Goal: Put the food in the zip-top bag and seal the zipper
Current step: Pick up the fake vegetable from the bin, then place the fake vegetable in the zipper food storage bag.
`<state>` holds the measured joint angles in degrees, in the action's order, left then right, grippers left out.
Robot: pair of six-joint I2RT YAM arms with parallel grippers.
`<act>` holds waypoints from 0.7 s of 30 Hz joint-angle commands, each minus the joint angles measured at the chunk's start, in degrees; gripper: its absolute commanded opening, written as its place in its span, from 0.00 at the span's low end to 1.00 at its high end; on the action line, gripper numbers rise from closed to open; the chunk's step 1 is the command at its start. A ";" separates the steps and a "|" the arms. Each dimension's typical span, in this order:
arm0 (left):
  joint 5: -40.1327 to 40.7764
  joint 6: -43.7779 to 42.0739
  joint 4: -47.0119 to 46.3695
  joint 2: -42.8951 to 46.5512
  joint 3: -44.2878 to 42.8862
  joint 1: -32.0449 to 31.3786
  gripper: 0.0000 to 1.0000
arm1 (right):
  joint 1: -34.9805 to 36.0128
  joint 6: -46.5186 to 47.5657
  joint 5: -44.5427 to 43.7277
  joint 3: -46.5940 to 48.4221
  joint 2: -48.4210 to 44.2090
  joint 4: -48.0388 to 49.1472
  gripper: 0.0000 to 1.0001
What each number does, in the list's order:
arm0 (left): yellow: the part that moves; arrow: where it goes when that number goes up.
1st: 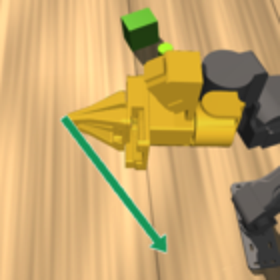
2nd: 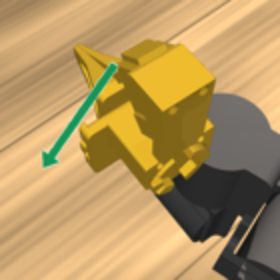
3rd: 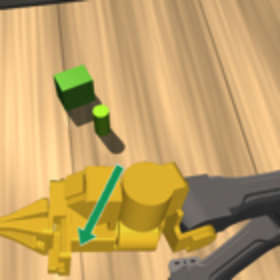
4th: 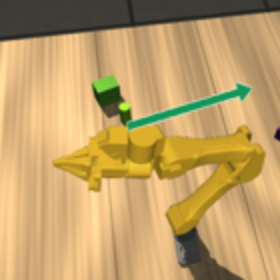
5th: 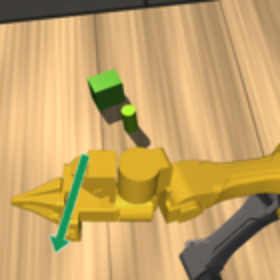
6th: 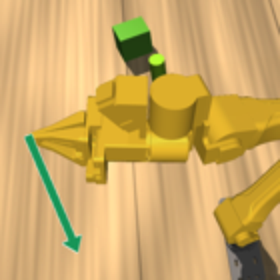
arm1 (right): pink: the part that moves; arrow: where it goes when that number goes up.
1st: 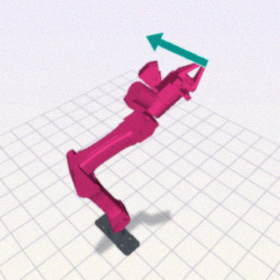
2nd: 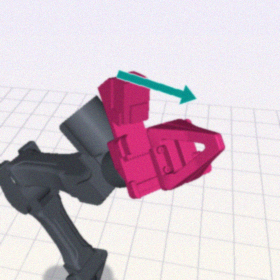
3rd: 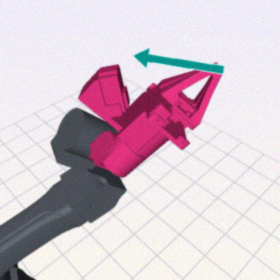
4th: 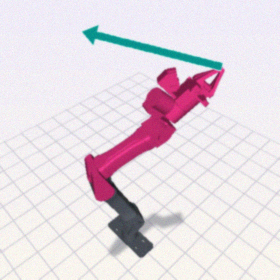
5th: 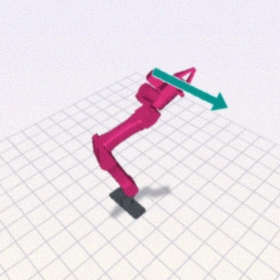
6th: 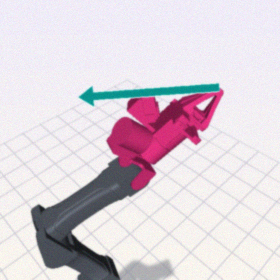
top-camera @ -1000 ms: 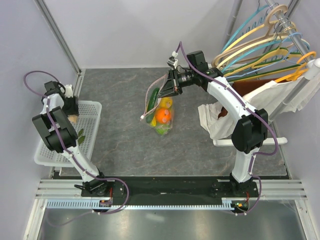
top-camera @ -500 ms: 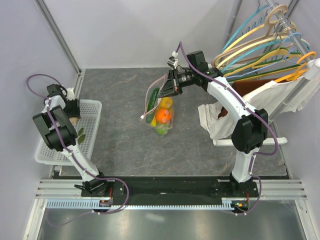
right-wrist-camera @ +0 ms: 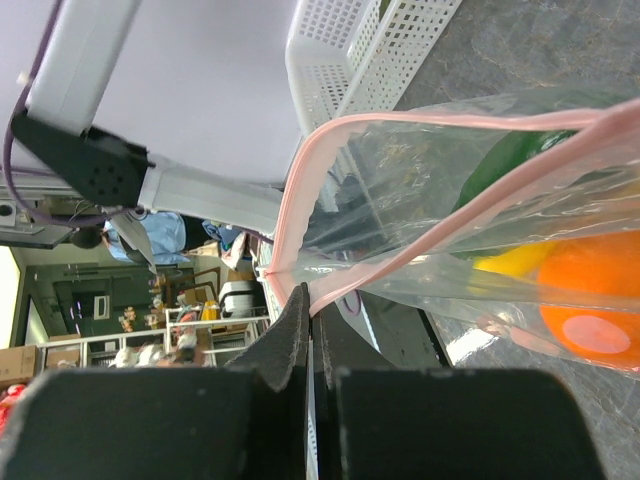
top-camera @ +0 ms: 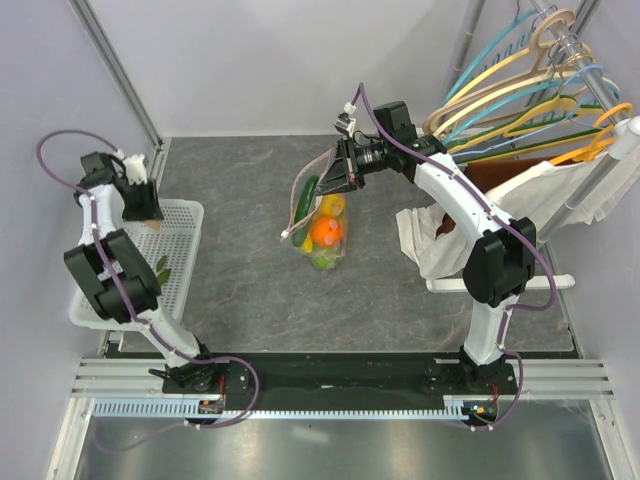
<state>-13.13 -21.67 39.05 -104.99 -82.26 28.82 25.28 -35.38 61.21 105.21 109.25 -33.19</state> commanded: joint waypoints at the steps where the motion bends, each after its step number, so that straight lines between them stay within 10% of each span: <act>1: -20.48 2.07 9.01 13.04 -9.75 -6.64 0.49 | 0.21 -0.04 2.07 0.44 -1.32 1.90 0.00; 12: -31.71 14.72 6.93 27.21 -19.26 -43.89 0.52 | 0.12 0.04 2.16 0.44 -2.11 1.99 0.00; 21: -20.82 12.80 3.32 20.62 -18.64 -56.85 0.53 | 0.21 0.04 2.51 -0.26 -3.34 1.99 0.00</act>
<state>-39.68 -10.50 44.18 -81.21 -101.49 -25.82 25.28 -35.38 61.25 105.14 109.23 -33.15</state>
